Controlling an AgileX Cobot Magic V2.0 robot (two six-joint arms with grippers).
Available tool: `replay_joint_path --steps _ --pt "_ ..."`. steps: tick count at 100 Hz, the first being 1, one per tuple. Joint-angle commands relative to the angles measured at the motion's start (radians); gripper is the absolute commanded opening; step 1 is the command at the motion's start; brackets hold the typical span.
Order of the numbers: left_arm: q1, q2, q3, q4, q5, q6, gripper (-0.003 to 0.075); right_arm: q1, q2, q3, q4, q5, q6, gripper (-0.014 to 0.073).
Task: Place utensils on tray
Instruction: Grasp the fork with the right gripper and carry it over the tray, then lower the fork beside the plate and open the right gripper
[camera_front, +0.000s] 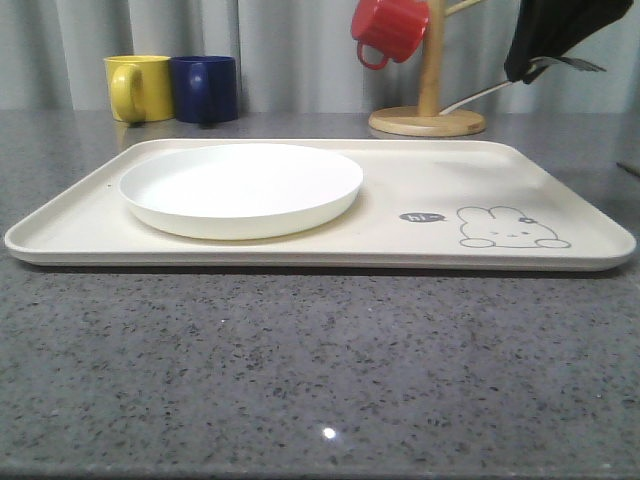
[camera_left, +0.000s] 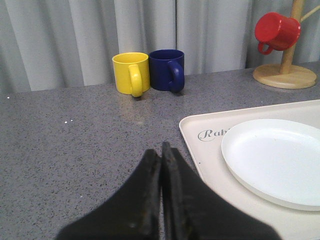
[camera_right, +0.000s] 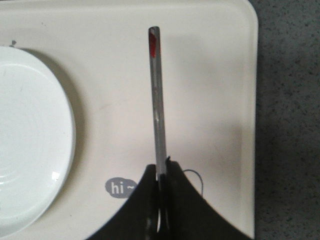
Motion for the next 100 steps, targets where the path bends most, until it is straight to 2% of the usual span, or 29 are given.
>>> replay_joint_path --steps 1,20,41,67,100 --pt "0.0 0.006 -0.028 -0.014 -0.078 -0.002 -0.0018 0.04 -0.036 -0.029 -0.098 -0.079 0.109 0.0036" --pt "0.0 0.006 -0.028 -0.014 -0.078 -0.002 -0.0018 0.15 -0.004 -0.028 -0.27 -0.109 0.317 0.0036" --pt "0.0 0.006 -0.028 -0.014 -0.078 -0.002 -0.0018 0.204 0.07 -0.028 -0.342 -0.132 0.461 0.0036" --pt "0.0 0.006 -0.028 -0.014 -0.078 -0.002 -0.0018 0.251 0.135 -0.028 -0.344 -0.158 0.511 0.0036" --pt "0.0 0.006 -0.028 -0.014 -0.078 -0.002 -0.0018 0.273 0.192 -0.028 -0.34 -0.142 0.514 0.0036"
